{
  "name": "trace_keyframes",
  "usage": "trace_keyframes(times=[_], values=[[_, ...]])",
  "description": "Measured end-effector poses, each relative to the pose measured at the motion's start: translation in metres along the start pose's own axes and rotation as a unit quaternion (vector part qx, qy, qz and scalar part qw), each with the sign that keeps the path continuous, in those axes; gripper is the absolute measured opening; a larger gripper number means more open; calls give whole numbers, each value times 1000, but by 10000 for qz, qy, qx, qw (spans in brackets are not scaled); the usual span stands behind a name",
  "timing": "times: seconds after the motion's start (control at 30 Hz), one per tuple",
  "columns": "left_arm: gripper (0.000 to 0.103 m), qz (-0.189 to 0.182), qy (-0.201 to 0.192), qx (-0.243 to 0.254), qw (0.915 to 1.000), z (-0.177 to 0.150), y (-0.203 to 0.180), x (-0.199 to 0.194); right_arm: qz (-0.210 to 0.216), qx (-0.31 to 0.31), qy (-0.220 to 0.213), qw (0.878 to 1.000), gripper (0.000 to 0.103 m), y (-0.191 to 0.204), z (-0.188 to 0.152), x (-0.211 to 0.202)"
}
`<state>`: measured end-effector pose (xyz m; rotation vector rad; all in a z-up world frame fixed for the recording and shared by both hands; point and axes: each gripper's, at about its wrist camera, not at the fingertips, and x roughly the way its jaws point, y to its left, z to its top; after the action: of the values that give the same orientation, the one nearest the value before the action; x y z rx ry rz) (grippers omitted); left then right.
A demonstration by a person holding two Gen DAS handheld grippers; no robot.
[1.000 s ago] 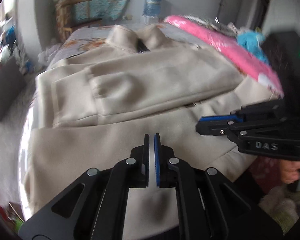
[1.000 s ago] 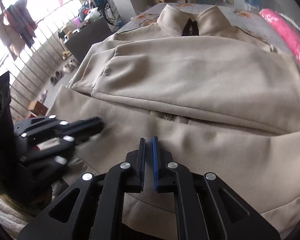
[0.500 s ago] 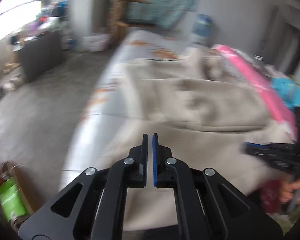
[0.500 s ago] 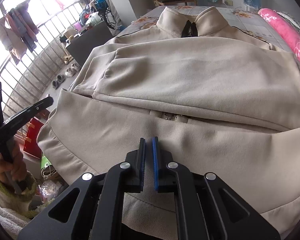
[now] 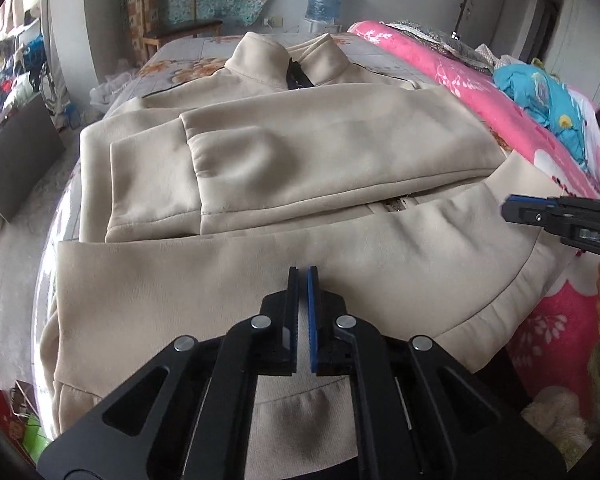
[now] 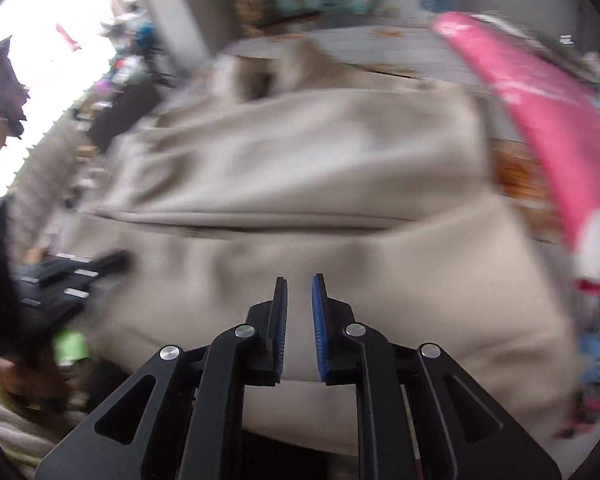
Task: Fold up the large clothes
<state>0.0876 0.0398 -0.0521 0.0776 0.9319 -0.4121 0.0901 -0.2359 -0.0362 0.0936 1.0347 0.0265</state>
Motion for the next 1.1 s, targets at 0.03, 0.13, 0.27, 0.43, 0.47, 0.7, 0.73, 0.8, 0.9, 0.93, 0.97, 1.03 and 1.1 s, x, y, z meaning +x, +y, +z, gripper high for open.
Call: trace_keyframes(times=[0.03, 0.13, 0.27, 0.43, 0.47, 0.7, 0.73, 0.8, 0.9, 0.93, 0.97, 1.03, 1.1], values=[[5, -13, 5, -20, 10000, 2, 2, -2, -292, 1, -6, 9996, 13, -10, 0, 4], [5, -36, 7, -30, 10000, 1, 3, -6, -380, 267, -251, 9986, 13, -38, 4, 4], [5, -35, 21, -27, 10000, 2, 3, -6, -474, 640, -326, 9963, 10, -49, 10, -8], [5, -96, 65, -9, 9999, 2, 5, -6, 801, -250, -406, 9956, 25, 14, 1, -33], [5, -125, 73, -17, 9999, 3, 6, -6, 1021, -433, -390, 9931, 34, 27, -3, -35], [5, -223, 101, -35, 9997, 3, 9, -5, 1367, -1521, 19, 9789, 45, 104, -36, -10], [5, -221, 106, -14, 9997, 3, 9, -5, 1337, -1516, 29, 9794, 46, 104, -38, -6], [5, -228, 123, 40, 9997, 3, 8, -5, 1312, -1435, 60, 9809, 46, 104, -35, -14], [5, -280, 163, 113, 9994, 4, 9, -6, 1460, -1686, -206, 9746, 46, 116, -32, -34], [5, -305, 172, 109, 9993, 4, 10, -6, 1502, -1785, -255, 9721, 46, 122, -35, -38], [5, -337, 189, 101, 9992, 4, 11, -6, 1465, -1914, -261, 9702, 46, 129, -38, -36], [5, -393, 231, 80, 9989, 5, 12, -5, 1247, -2053, -78, 9707, 48, 136, -45, -20], [5, -444, 269, 41, 9986, 6, 14, -5, 1179, -2173, -232, 9687, 49, 138, -50, -18]])
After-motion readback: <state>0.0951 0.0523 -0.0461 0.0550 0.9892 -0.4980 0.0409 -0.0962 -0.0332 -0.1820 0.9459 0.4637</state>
